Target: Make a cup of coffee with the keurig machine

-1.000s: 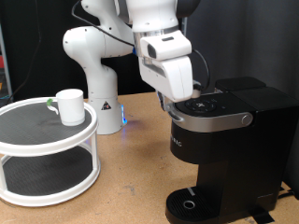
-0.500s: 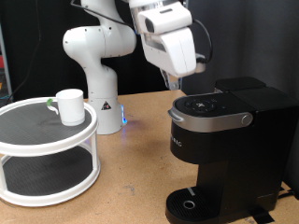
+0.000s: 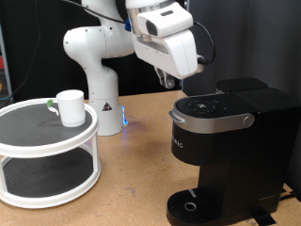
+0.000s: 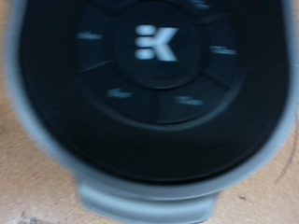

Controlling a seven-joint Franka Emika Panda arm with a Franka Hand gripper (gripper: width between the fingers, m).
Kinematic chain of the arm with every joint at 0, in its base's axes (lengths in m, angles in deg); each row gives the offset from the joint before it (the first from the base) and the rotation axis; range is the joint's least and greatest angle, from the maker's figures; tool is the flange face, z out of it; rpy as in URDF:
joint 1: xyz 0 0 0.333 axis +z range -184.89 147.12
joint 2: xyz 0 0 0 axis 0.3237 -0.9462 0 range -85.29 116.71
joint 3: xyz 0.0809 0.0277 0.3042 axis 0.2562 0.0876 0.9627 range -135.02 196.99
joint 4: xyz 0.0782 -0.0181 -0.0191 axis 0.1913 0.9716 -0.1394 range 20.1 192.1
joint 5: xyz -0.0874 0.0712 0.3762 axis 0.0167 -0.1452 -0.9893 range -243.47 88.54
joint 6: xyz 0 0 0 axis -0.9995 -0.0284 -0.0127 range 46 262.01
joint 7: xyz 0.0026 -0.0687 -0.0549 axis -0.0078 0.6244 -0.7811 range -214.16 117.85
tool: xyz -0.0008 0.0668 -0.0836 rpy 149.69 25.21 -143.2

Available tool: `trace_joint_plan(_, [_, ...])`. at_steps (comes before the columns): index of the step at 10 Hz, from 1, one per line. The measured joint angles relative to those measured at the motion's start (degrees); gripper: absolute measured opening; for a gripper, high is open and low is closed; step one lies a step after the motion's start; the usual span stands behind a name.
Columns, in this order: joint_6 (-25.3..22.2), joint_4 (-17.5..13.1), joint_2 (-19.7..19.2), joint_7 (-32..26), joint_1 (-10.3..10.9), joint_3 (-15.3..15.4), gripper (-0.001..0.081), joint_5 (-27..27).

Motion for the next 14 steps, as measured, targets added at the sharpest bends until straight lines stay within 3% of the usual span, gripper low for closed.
trace_joint_plan(4, [-8.0,1.9,5.4,-10.3,-0.2,-3.2,0.0004,-0.1])
trace_joint_plan(5, [-7.4,2.0,5.2,-9.3,-0.2,-3.1,0.0004,-0.1])
trace_joint_plan(6, [-3.4,3.1,5.3,-5.0,-0.2,-2.9,0.0004,-1.2])
trace_joint_plan(8, [3.1,7.3,7.0,1.6,-0.5,-3.3,0.0004,-6.6])
trace_joint_plan(11, [-0.2,11.0,11.8,4.5,-1.8,-5.5,0.0004,-9.1])
trace_joint_plan(14, [0.7,12.0,11.8,7.4,-1.9,-5.9,0.0004,-13.1])
